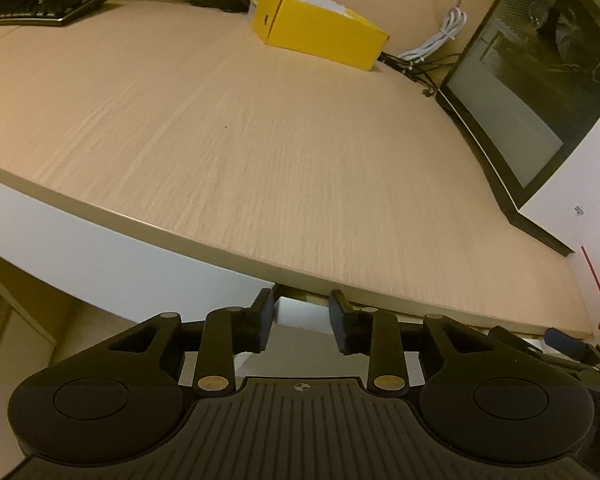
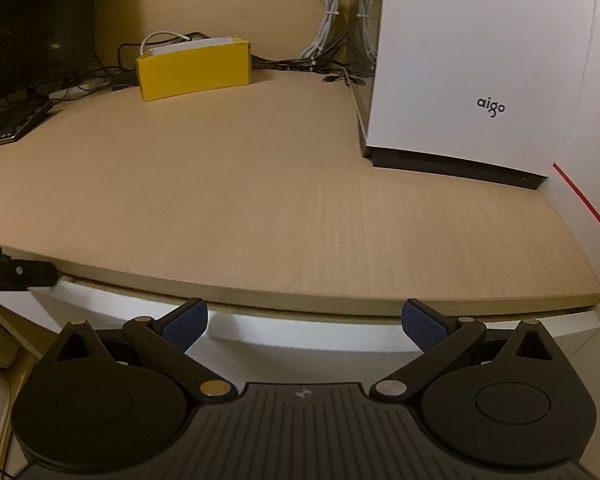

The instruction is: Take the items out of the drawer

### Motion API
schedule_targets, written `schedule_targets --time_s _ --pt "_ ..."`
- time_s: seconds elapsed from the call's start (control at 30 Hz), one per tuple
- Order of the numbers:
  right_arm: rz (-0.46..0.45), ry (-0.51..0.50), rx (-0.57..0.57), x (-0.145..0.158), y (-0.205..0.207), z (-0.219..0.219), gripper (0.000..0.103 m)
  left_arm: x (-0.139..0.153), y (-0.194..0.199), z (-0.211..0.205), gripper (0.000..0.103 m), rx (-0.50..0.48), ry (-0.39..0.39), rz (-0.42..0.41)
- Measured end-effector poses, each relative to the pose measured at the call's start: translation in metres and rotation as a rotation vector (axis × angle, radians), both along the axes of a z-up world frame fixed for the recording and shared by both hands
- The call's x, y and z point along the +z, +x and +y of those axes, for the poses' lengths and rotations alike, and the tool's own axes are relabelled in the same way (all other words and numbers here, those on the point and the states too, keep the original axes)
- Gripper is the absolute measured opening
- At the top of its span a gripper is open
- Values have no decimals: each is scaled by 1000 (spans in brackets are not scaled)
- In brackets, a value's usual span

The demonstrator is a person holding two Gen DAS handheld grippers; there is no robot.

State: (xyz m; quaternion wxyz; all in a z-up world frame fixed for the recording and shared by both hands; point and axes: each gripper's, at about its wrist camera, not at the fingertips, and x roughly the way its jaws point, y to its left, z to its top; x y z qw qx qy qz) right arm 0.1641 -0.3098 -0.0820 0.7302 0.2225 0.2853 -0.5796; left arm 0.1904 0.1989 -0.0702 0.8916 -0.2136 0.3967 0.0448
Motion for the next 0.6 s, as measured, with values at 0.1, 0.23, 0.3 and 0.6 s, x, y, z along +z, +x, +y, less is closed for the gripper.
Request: schedule_targets --time_s 0.1,0.23,0.3,0.6 --pt "-11 19 -35 -5 -4 -5 103 0 -1 -2 36 11 -1 11" --pt "-26 22 -65 -7 -6 -5 103 2 2 -6 40 -4 22 27" --pt "-26 25 -84 -7 -6 -6 103 3 4 -9 43 -22 41 36" --pt "-27 55 -112 -5 -6 -5 103 3 -1 -7 44 -50 33 50"
